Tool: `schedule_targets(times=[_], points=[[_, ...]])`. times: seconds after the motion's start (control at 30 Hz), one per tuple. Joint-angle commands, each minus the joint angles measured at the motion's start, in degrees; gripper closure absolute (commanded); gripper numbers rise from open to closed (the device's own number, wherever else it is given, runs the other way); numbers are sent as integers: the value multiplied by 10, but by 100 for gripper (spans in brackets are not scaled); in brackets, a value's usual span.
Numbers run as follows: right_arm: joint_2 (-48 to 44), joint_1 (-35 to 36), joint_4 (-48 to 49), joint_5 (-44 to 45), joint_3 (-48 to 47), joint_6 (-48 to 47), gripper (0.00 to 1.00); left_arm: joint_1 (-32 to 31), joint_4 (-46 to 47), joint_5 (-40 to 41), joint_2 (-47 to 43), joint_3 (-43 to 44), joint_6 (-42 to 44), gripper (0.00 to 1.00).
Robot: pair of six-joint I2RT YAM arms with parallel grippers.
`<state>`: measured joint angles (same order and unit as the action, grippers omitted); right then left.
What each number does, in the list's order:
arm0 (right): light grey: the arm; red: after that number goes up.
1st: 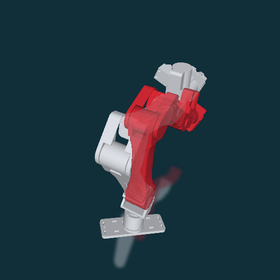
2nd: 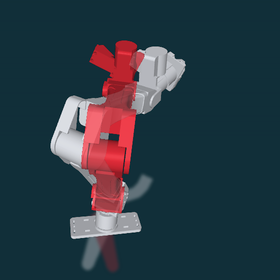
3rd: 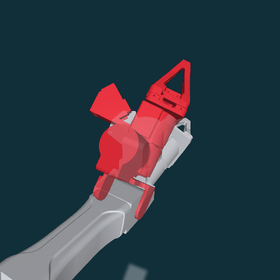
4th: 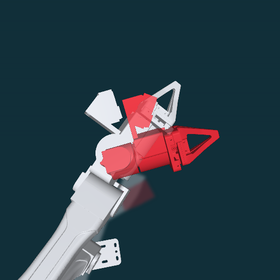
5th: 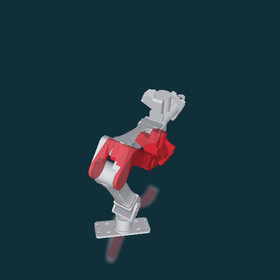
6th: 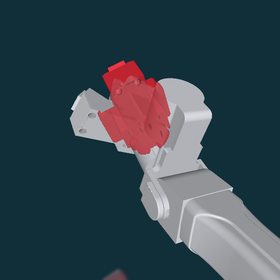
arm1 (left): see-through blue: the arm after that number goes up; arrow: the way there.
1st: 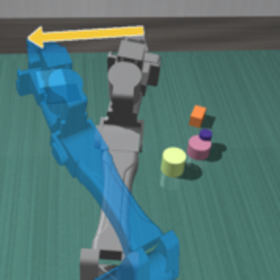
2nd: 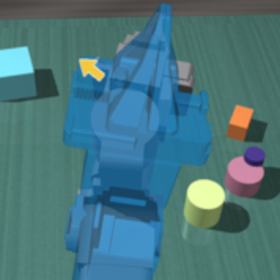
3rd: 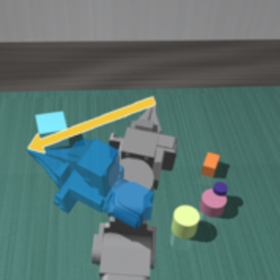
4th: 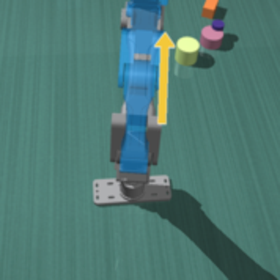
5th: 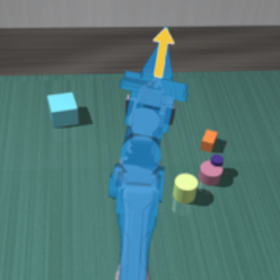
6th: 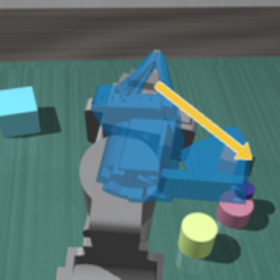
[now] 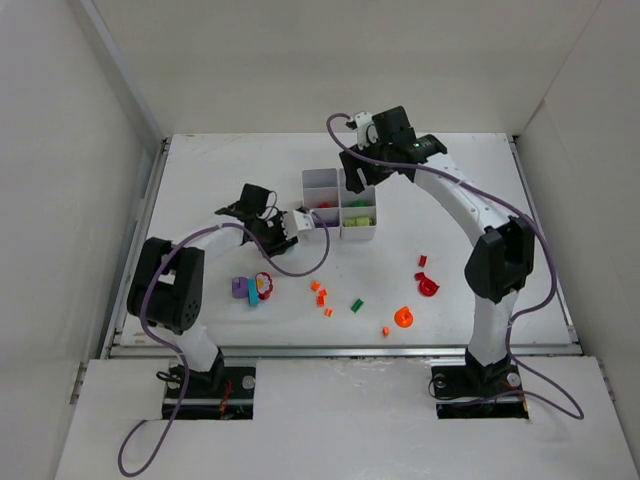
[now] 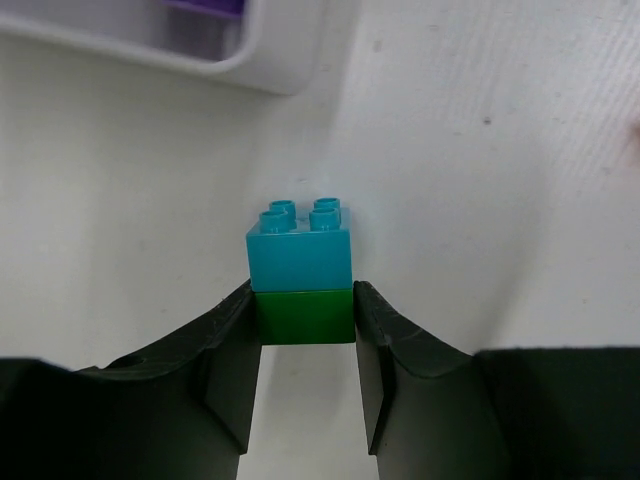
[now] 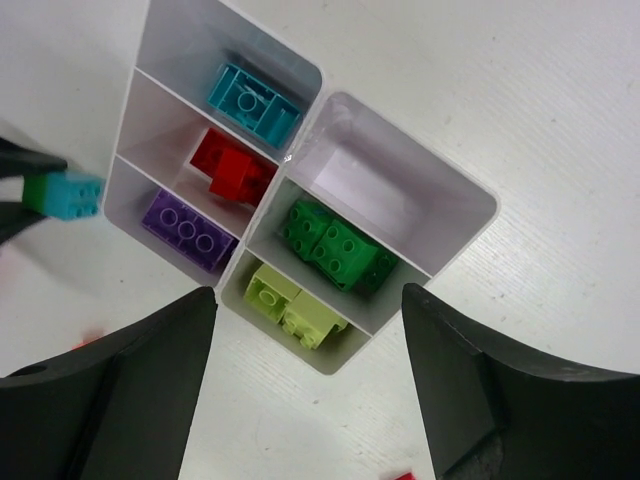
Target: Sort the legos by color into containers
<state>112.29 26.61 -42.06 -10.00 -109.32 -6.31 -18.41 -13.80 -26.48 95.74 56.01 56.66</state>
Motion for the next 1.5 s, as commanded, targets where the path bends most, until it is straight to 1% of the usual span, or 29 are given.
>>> schedule_targets(times=[0.0, 0.07, 0.1, 0.13, 0.17, 0.2, 0.23, 0.27, 0.3, 0.33, 0.37, 0.4, 0.43, 0.5, 0.6, 0.7, 0.83, 0.93, 1.07, 1.1, 1.2, 1.23, 1.33, 1.37, 1.47], points=[[-39, -13, 8, -39, -43, -40, 19, 40, -21, -39, -42, 43, -9, 100], [-45, -13, 8, -57, -49, -40, 19, 62, -15, -88, -78, 49, -3, 100], [-51, -13, 14, -66, -57, -40, 19, 62, -15, -107, -91, 56, 4, 100], [-52, -13, 14, -74, -64, -34, 19, 68, 6, -140, -113, 66, -5, 100], [-58, -13, 22, -79, -64, -27, 19, 68, 23, -153, -122, 66, -19, 100], [-58, -7, 36, -94, -70, -19, 19, 68, 45, -166, -130, 73, -36, 100], [-65, -7, 46, -106, -70, -2, 19, 68, 101, -179, -139, 73, -57, 100], [-71, 0, 58, -124, -70, 5, 19, 68, 130, -197, -151, 73, -77, 100], [-71, 8, 71, -168, -70, 12, 19, 68, 160, -203, -151, 73, -115, 100], [-71, 8, 97, -191, -70, 19, 18, 68, 186, -203, -158, 67, -133, 100], [-71, 16, 109, -210, -70, 37, 18, 61, 234, -203, -159, 67, -147, 100], [-71, 16, 122, -244, -70, 46, 17, 54, 256, -203, -159, 67, -159, 100], [-66, 23, 144, -258, -77, 62, 14, 54, 274, -191, -159, 67, -175, 100], [-59, 29, 162, -277, -85, 74, 12, 44, 314, -176, -159, 67, -181, 100], [-54, 41, 194, -283, -91, 86, 4, 39, 336, -176, -152, 78, -201, 100], [-40, 46, 205, -283, -91, 97, 4, 34, 352, -176, -152, 78, -207, 100], [-21, 46, 194, -276, -97, 119, 4, 28, 370, -181, -158, 78, -207, 100], [-2, 46, 179, -269, -116, 133, 6, 28, 375, -181, -158, 78, -207, 100], [8, 46, 179, -264, -116, 139, 10, 28, 375, -181, -163, 73, -207, 100], [13, 46, 179, -270, -121, 139, 12, 28, 375, -181, -163, 73, -202, 100], [25, 46, 179, -284, -134, 139, 24, 22, 375, -186, -168, 73, -202, 100], [25, 46, 179, -292, -134, 139, 34, 22, 375, -186, -168, 68, -202, 100], [25, 46, 186, -304, -134, 139, 50, 22, 375, -186, -168, 67, -202, 100], [25, 46, 192, -313, -134, 139, 63, 22, 375, -186, -168, 67, -202, 100], [25, 46, 198, -338, -129, 139, 81, 22, 375, -186, -168, 67, -207, 100]])
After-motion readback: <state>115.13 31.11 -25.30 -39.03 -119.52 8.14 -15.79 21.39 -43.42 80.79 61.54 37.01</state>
